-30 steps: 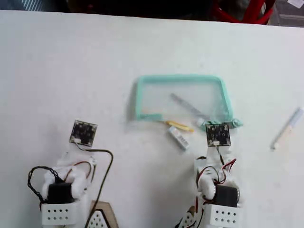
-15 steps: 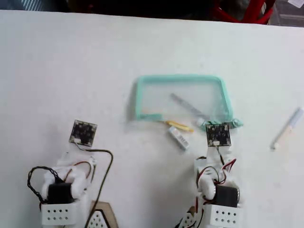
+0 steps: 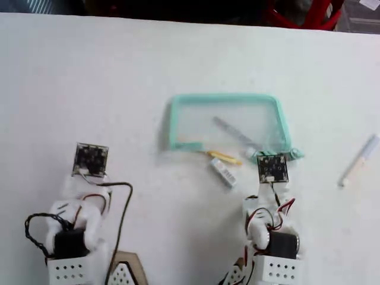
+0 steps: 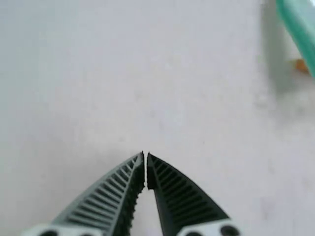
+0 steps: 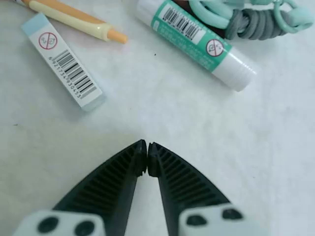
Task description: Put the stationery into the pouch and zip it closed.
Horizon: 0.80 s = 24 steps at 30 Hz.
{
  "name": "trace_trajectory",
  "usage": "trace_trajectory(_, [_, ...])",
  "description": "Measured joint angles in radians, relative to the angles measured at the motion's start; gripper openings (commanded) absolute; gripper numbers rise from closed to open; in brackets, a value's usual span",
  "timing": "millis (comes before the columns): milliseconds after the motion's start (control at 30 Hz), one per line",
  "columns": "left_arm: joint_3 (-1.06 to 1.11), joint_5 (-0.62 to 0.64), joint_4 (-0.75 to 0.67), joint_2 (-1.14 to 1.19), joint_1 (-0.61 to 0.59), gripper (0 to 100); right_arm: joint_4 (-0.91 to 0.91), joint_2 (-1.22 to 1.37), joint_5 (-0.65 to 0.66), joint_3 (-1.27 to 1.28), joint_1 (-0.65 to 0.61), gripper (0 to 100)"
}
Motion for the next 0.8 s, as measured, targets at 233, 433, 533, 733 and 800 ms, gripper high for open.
trace_trajectory(233, [-0.052, -0.118, -0.003, 0.002, 0.04, 3, 0.0, 0.0, -0.002, 0.0, -0.086, 1.8])
trace_trajectory(433, [-0.11, -0.221, -0.117, 0.003, 0.196, 3, 0.0, 0.0, -0.002, 0.0, -0.101, 1.8])
trace_trajectory(533, [-0.123, -0.149, -0.163, 0.0, 0.284, 3, 0.0, 0.0, -0.002, 0.0, -0.101, 1.8])
trace_trajectory(733, [-0.032, -0.089, -0.183, 0.003, 0.284, 3, 0.0, 0.0, -0.002, 0.0, -0.101, 1.8])
trace_trajectory(800, [0.005, -0.084, -0.198, 0.003, 0.253, 3, 0.0, 0.0, -0.002, 0.0, -0.101, 1.8])
